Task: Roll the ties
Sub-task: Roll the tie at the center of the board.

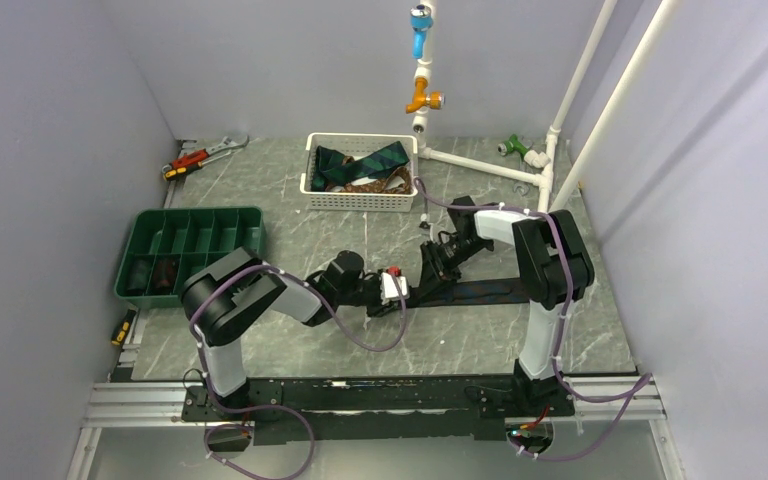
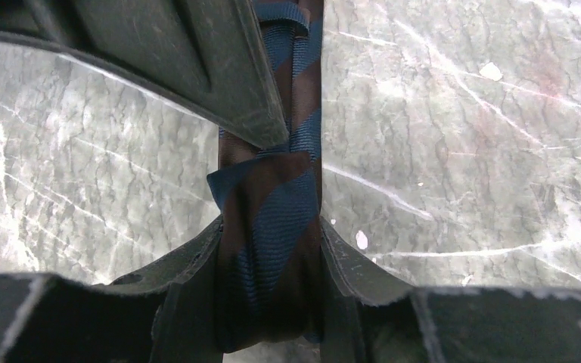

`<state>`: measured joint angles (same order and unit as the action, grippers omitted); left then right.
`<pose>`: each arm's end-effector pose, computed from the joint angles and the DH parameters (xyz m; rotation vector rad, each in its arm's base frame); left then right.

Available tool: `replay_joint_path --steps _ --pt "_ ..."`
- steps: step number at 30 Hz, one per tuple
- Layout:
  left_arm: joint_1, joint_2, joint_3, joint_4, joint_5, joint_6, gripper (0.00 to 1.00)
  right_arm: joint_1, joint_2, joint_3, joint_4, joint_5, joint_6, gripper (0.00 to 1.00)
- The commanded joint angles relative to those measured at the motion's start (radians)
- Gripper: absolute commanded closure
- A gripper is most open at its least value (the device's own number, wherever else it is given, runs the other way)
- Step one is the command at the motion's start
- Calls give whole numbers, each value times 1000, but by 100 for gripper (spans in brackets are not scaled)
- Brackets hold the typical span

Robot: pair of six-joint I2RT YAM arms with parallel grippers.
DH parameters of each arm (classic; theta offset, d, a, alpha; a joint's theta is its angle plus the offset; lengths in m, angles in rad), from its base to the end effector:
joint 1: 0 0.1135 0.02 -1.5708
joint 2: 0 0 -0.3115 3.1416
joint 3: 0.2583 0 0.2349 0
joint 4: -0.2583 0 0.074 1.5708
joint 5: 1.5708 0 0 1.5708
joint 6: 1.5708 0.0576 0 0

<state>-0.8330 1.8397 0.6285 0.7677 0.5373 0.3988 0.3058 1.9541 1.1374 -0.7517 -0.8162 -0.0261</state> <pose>0.2139 -0.2791 0.1694 1.4473 1.4392 -0.8144 0.3078 0.1412 0.1645 0.4620 -2.7496 -1.1942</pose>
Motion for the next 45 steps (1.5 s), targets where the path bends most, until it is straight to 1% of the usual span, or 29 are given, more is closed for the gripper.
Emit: replay_joint_path --steps 1,3,6,9,13,18,22,23,24,25,26,27,28,30,31,32,34,37,40,45 --pt "14 -14 -29 -139 -28 28 71 -21 -59 -21 67 -76 -13 72" --pt "13 -4 -15 -137 -23 17 71 -19 -41 -22 83 -104 9 71" --pt "12 5 -2 -149 -8 21 71 -20 -22 -18 107 -141 24 68" --pt "13 13 6 -167 4 34 70 -16 -43 -28 138 -156 61 59" --pt "13 15 3 -174 6 45 69 -4 2 -11 113 -149 46 59" --pt "16 30 12 -187 9 41 67 0 38 -4 75 -141 -11 67" --pt "23 44 22 -187 38 34 66 1 36 -11 74 -116 -25 69" --pt "24 44 25 -187 43 34 66 1 39 -6 74 -111 -30 71" --pt "27 44 22 -177 53 33 65 0 44 2 75 -98 -31 81" --pt "30 41 20 -170 63 29 62 1 46 2 79 -75 -28 88" --pt "34 36 16 -164 71 23 56 1 49 3 82 -55 -31 97" --pt "40 28 11 -155 75 14 49 0 53 3 76 -38 -39 100" --pt "48 18 3 -140 84 4 42 1 66 5 67 -22 -47 100" --pt "69 -10 -23 -100 85 -23 22 1 81 3 55 17 -56 100" --pt "81 -25 -41 -76 87 -36 17 1 83 -1 53 38 -57 100" --pt "91 -38 -58 -54 88 -44 14 1 85 -3 55 64 -56 100" --pt "99 -53 -79 -30 95 -46 12 1 91 -3 56 100 -51 100" --pt "99 -40 -81 11 125 -43 16 3 101 5 53 135 -45 100" --pt "91 -2 -55 61 140 -76 19 10 116 15 46 161 -46 100" --pt "66 32 -5 153 147 -151 18 24 120 18 54 203 -41 100"
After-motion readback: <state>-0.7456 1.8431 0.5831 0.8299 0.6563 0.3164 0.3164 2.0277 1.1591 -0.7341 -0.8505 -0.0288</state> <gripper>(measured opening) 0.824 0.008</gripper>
